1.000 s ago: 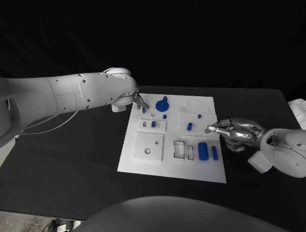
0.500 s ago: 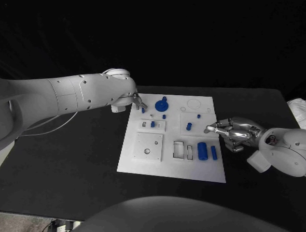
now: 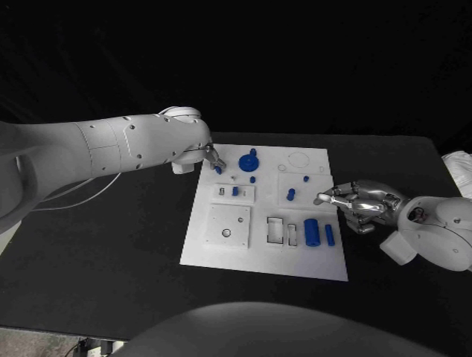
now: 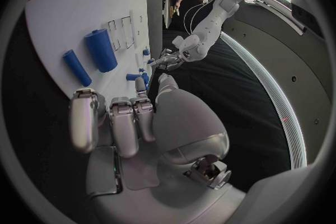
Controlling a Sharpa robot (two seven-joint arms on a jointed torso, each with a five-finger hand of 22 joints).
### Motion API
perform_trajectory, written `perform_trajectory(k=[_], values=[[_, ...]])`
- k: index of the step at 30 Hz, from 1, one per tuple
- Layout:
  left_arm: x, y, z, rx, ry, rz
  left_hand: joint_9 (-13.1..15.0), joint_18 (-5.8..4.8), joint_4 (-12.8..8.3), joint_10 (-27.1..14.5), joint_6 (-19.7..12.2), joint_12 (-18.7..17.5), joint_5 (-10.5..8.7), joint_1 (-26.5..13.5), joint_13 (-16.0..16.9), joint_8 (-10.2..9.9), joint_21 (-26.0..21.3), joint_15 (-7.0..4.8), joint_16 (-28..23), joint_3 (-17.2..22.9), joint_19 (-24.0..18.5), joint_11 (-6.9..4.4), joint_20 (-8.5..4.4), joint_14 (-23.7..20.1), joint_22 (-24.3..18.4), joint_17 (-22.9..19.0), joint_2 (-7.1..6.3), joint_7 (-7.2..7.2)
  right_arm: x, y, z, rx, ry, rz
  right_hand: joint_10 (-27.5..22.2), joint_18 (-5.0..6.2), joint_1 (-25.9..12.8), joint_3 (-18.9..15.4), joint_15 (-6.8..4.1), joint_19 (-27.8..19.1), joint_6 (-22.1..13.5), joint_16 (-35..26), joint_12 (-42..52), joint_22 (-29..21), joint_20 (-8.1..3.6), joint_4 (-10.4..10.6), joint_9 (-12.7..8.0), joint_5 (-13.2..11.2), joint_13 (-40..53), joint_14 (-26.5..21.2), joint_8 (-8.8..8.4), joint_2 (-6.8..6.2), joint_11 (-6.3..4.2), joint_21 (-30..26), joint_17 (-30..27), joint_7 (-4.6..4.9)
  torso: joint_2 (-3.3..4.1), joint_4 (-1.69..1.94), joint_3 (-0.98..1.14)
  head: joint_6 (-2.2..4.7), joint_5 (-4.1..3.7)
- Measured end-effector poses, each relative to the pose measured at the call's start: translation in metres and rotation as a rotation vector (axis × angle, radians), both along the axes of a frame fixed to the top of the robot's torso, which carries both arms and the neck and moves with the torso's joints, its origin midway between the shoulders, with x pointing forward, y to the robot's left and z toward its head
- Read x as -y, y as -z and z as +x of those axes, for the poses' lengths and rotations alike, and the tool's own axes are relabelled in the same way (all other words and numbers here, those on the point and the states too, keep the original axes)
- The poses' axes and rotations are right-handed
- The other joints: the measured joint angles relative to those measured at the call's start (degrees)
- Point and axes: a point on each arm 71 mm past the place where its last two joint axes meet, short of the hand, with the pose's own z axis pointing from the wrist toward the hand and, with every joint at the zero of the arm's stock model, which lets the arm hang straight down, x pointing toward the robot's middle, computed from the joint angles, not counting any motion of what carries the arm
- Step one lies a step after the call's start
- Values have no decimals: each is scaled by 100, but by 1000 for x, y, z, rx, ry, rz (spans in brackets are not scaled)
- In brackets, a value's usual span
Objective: Assemble the parts on the task board
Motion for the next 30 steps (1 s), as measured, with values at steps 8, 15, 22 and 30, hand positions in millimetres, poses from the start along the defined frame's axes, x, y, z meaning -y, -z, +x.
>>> perform_trajectory(k=[8,15,22,30], values=[[2,5,-1,-7,0,-10,8,0,-48,0,0,0,314,265,0,-33,-33,0,0,68,0,0,0,0,0,-1,-4,0,0,0,0,0,1,-1,0,0,1,0,1,-21,0,0,-17,-1,21,0,0,0,-1,1,0,1,0,0,0,0,2,0,0,0,-15],[4,7,-1,-8,3,-22,17,0,-197,-8,20,0,413,682,0,-56,-33,-21,0,288,0,-34,0,21,0,-1,-53,-20,1,0,0,-1,2,-2,0,1,9,0,-11,-41,0,0,-17,-1,0,0,0,21,0,-12,0,8,0,-23,-1,0,2,1,0,0,-26],[5,7,-1,-5,4,-31,32,0,-264,0,33,0,89,950,0,-110,-33,-21,0,795,22,-42,-22,21,0,-1,-149,-29,1,0,1,-1,3,-3,0,1,9,0,-11,-61,0,0,-15,-1,20,0,0,21,0,-13,0,8,0,-53,-1,0,-2,2,0,0,-20],[5,8,-5,1,7,-41,285,0,-187,-13,42,0,62,993,0,288,-33,-75,0,1266,16,-112,-58,9,0,-1,-312,-20,2,1,1,-1,6,-5,0,1,9,17,-10,-82,0,0,-12,-2,0,-17,0,21,0,-13,0,9,0,-78,-2,0,-8,2,-1,0,7]])
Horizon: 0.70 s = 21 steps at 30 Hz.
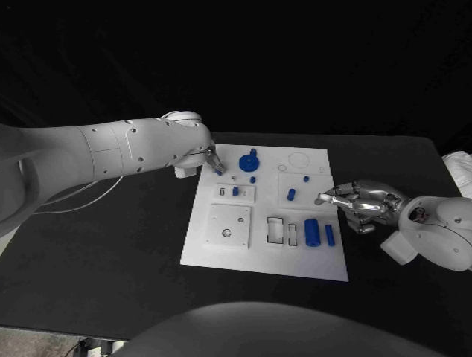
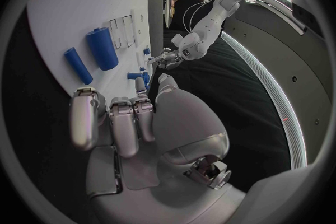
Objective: Assemble the parts on the task board
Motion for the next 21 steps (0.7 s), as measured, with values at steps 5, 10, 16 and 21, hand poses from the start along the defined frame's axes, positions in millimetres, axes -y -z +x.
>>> perform_trajectory(k=[5,10,16,21], values=[[1,-2,-11,1,30,0,45,0,71,4,0,0,0,-103,0,180,-21,-30,0,254,-15,-23,-26,13,0,0,-103,0,0,0,0,0,1,-1,0,0,0,0,0,-20,0,0,6,0,21,0,0,0,0,0,0,0,0,0,0,0,-2,-2,1,0,13],[2,-16,-21,22,71,6,153,0,154,12,-25,0,0,-103,0,211,-21,-30,0,382,-15,-30,-26,13,0,0,-181,-24,1,0,0,-2,3,-3,0,-1,23,0,7,-41,0,0,16,0,0,0,0,0,1,-6,0,23,0,-35,-1,0,-13,5,2,0,8],[6,-30,-35,28,127,9,296,0,124,12,-25,0,-38,-186,0,243,-53,-30,0,540,-15,-31,-26,13,0,-1,-262,-25,0,1,0,-4,2,-4,0,0,23,17,-12,-42,-12,0,-4,-1,1,-14,0,0,5,15,0,23,0,-35,-1,12,-44,18,16,0,10],[15,-26,-47,4,165,2,368,1,97,12,-33,0,-38,-236,0,243,-78,-30,0,613,-15,-31,-26,13,0,-1,-272,-32,0,2,-1,-8,-1,-5,0,0,23,32,-10,-61,-21,0,-4,-1,20,1,0,3,6,17,0,23,0,-35,-1,20,-53,32,16,0,23]])
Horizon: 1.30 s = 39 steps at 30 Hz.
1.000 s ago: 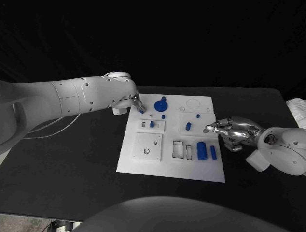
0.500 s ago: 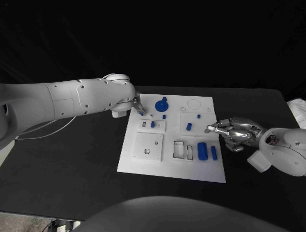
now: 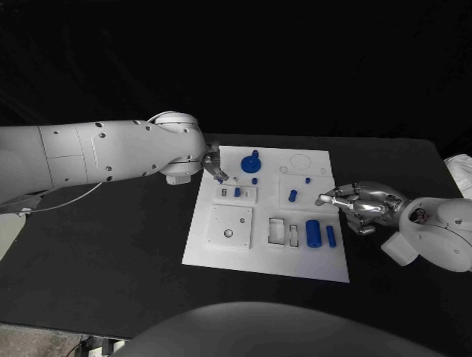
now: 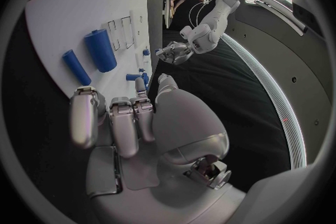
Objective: Assemble the parts on the task board
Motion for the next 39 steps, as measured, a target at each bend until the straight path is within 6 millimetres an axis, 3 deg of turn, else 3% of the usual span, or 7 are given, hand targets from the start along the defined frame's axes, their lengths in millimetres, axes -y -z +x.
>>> perform_trajectory(k=[10,39], values=[[7,18,-15,-38,21,-8,159,0,-39,0,-13,0,-1,-103,0,0,-32,0,0,117,0,0,0,0,4,0,-17,-12,2,2,-2,-8,2,-2,0,0,0,16,8,0,0,0,1,0,0,-16,-5,19,0,6,0,0,0,0,0,0,1,-1,-6,0,41],[4,25,-21,75,-1,-2,124,-1,-36,0,-52,0,-28,-200,0,-86,-88,1,0,225,0,1,1,0,3,3,-70,-52,4,5,-3,-13,6,-3,-1,0,14,16,-1,1,0,0,0,3,0,-16,-4,18,5,-6,0,14,1,-21,-1,0,-13,-10,0,0,76]])
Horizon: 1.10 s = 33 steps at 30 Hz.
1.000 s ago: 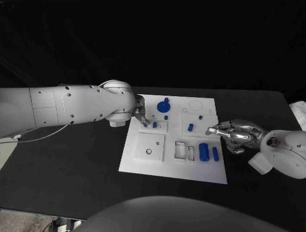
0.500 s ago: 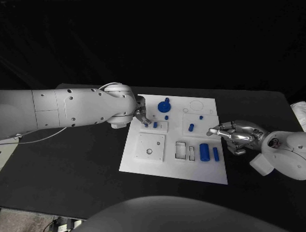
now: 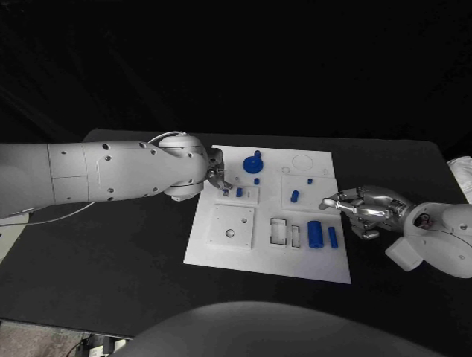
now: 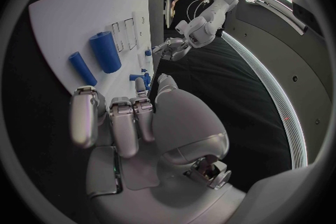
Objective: Assemble the parts on the task board
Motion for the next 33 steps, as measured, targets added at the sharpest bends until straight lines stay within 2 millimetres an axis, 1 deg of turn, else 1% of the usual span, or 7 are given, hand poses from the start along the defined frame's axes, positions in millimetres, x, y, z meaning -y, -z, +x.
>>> perform_trajectory(k=[5,8,13,22,28,33], values=[[-2,3,-2,14,-3,5,-7,0,-1,0,0,0,0,0,0,-2,0,0,0,0,0,0,0,0,0,0,0,0,1,1,0,-1,2,-1,-10,0,0,0,0,0,0,0,1,0,0,0,0,1,0,0,0,0,10,0,3,0,-5,10,0,0,-2],[-2,4,-3,19,-4,6,-9,0,-1,0,1,0,-1,-8,0,-2,0,0,0,0,0,0,0,0,0,-1,-8,0,1,1,0,-1,3,-1,-10,-1,0,0,1,-21,0,0,1,0,-21,0,0,24,0,0,0,0,10,0,5,0,-6,14,0,0,0],[-2,5,-3,26,-4,6,-15,1,-1,0,1,0,-1,-14,0,-3,0,0,0,0,0,0,0,0,-1,-1,-14,1,1,2,-1,-2,3,0,-10,-1,0,0,1,-21,0,0,3,-1,-21,0,0,24,0,-1,0,0,10,0,4,0,-6,11,-4,0,9],[-3,6,-3,32,-8,8,-22,0,16,0,1,0,-18,-13,0,-24,0,0,0,15,0,0,0,0,-1,-1,-13,2,1,3,-1,-3,5,0,-19,0,0,0,11,-21,0,0,16,-1,-21,0,1,24,0,-10,0,0,19,0,4,0,0,7,-4,0,13],[-1,7,-2,32,-7,8,-19,0,16,0,1,0,-20,-11,0,-26,0,0,0,15,0,0,0,0,-1,-2,-11,3,1,3,-1,-3,5,0,-19,-1,0,0,12,-21,0,0,2,-2,-21,0,1,24,0,-10,0,0,19,1,4,0,1,10,-3,0,2],[0,10,-2,28,-8,9,-19,1,20,0,0,0,-21,-16,0,-35,0,0,0,15,0,0,0,0,-1,-2,7,4,1,3,-1,-3,5,0,-19,-1,0,0,13,-21,0,0,0,-2,-21,0,1,24,0,-9,0,0,19,1,3,0,0,10,0,0,15]])
